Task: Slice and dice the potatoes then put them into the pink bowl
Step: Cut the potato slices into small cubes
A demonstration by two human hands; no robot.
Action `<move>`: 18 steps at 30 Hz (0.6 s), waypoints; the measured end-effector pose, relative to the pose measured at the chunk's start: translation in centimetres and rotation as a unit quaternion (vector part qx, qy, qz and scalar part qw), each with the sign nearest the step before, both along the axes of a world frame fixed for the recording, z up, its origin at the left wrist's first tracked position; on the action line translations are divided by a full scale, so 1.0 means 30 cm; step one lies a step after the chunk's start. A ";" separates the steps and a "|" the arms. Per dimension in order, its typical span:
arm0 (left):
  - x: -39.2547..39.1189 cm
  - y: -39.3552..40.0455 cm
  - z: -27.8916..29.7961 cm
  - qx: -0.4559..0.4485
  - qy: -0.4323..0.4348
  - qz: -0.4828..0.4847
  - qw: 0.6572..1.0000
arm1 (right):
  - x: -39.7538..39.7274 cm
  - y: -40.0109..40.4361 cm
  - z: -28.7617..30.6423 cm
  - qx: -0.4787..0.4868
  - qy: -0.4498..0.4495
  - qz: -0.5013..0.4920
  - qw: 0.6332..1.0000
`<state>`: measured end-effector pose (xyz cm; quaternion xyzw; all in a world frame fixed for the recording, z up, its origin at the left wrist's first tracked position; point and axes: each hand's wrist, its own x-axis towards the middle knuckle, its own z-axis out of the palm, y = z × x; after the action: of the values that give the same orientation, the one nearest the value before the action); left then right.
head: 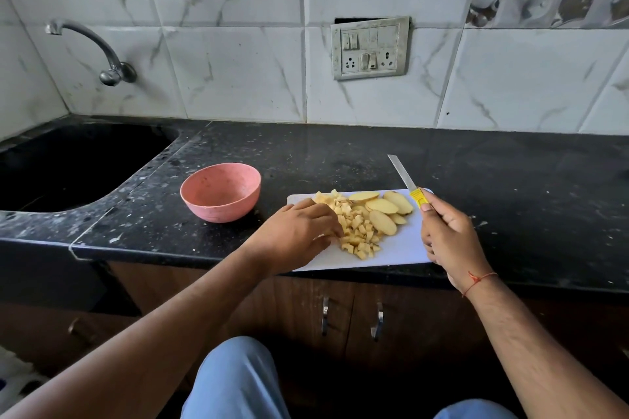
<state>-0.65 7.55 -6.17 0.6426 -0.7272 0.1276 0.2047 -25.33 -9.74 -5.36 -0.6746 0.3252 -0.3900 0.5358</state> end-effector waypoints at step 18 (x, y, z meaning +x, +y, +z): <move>0.001 0.032 -0.036 -0.007 0.092 0.055 0.994 | 0.006 0.012 0.010 0.012 -0.025 0.001 1.000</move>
<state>-0.62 8.50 -7.24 0.6892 -0.6680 0.0843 0.2677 -25.16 -9.39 -5.07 -0.6585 0.3160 -0.4020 0.5523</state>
